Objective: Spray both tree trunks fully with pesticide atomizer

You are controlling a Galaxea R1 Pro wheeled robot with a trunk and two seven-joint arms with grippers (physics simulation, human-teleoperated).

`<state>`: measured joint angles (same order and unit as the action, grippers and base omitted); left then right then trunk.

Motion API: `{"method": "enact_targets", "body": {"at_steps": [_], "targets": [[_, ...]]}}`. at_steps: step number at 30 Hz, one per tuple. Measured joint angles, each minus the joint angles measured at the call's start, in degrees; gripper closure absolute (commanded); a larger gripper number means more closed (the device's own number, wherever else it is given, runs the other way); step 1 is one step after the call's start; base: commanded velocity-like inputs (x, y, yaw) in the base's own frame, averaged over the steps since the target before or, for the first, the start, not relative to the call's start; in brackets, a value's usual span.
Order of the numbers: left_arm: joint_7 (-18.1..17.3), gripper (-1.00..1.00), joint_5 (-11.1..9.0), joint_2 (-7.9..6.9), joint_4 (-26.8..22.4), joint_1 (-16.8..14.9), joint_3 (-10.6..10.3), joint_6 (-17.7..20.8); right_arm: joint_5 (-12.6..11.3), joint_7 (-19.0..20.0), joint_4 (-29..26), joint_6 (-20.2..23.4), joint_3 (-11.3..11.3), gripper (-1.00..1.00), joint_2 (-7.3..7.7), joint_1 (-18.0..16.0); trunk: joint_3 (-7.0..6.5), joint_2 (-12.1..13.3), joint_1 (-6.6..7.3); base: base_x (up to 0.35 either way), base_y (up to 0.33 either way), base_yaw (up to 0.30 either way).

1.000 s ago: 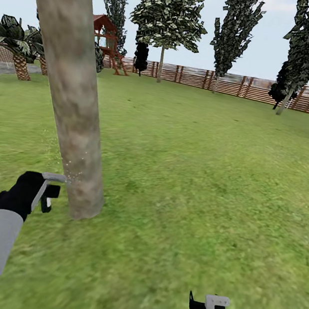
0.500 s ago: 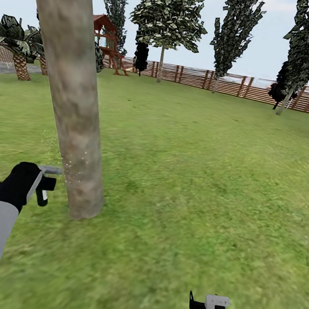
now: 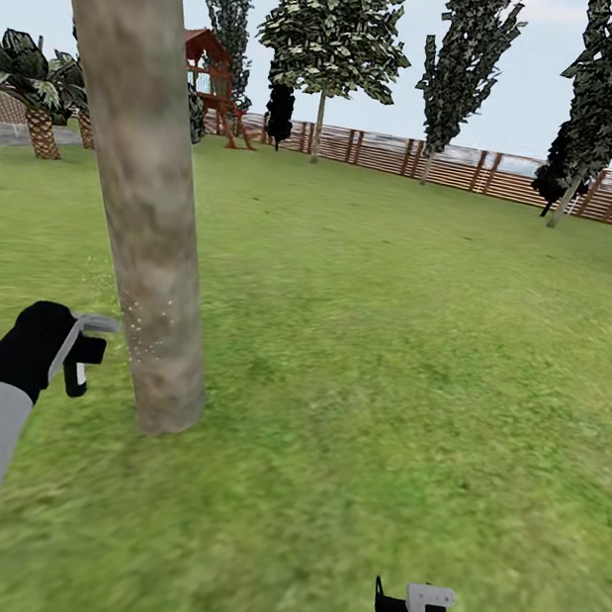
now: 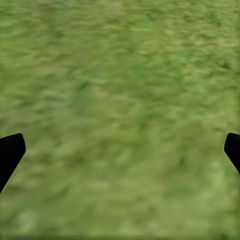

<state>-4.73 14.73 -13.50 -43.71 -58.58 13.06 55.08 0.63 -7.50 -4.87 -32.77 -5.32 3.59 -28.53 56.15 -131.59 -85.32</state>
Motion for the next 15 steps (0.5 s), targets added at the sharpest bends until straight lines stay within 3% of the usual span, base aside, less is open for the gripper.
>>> {"method": "enact_targets", "body": {"at_steps": [15], "targets": [[0.12, 1.0, 0.03, 0.2, -0.32, -0.52, 0.17, -0.03, 0.0, -0.01, 0.01, -0.03, 0.0, -1.0, 0.0, 0.0, 0.0, 0.0, 0.0, 0.102, -0.227, 0.0]]}}
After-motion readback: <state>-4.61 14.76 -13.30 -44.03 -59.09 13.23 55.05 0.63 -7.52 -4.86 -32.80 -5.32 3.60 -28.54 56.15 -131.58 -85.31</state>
